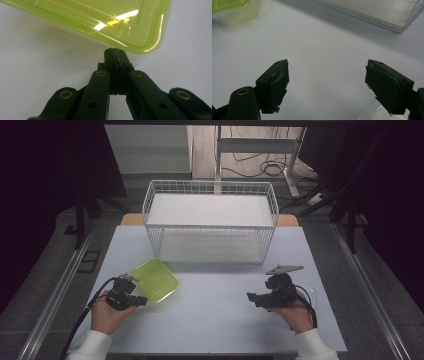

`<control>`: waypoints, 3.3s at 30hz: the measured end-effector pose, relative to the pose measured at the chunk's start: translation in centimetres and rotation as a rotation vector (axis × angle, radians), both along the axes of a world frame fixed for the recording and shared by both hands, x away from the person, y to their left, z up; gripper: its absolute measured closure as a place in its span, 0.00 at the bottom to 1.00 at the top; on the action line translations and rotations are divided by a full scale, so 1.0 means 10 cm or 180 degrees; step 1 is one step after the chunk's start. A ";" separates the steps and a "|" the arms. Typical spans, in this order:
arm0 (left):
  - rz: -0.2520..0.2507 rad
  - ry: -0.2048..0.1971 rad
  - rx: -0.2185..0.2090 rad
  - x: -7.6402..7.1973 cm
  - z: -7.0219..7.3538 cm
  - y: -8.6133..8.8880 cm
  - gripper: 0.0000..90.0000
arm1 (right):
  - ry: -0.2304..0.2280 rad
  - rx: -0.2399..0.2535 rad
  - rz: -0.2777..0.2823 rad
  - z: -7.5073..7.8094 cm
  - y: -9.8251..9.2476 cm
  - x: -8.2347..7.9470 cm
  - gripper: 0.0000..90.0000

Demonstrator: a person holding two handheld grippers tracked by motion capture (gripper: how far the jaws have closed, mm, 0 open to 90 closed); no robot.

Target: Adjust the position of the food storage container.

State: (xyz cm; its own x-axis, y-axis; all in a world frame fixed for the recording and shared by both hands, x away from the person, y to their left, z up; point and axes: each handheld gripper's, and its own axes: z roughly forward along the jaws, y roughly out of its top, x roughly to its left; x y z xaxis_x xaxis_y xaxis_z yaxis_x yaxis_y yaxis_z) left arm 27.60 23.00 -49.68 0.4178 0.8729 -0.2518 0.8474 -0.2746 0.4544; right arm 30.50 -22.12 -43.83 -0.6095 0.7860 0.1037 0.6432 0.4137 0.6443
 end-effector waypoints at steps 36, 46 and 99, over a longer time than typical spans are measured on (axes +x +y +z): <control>0.0266 0.0161 0.0380 1.25 0.23 0.49 1.00 | -0.0109 0.0111 -0.0078 0.07 -0.16 -0.05 0.22; 0.0192 0.0213 0.0163 1.13 0.18 0.57 1.00 | -0.0106 0.0090 -0.0084 0.05 -0.14 -0.07 0.22; -0.0440 0.0388 -0.0654 0.46 -0.02 -0.64 1.00 | -0.0129 0.0018 -0.0028 0.04 0.00 -0.07 0.22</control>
State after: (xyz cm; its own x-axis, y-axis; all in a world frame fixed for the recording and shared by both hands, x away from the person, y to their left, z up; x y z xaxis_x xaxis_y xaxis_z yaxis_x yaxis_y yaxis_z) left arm 32.24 16.64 -49.88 0.4852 0.7352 -0.4734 0.8602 -0.3040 0.4095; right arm 29.83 -22.12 -43.47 -0.6064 0.7907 0.0835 0.6200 0.4045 0.6723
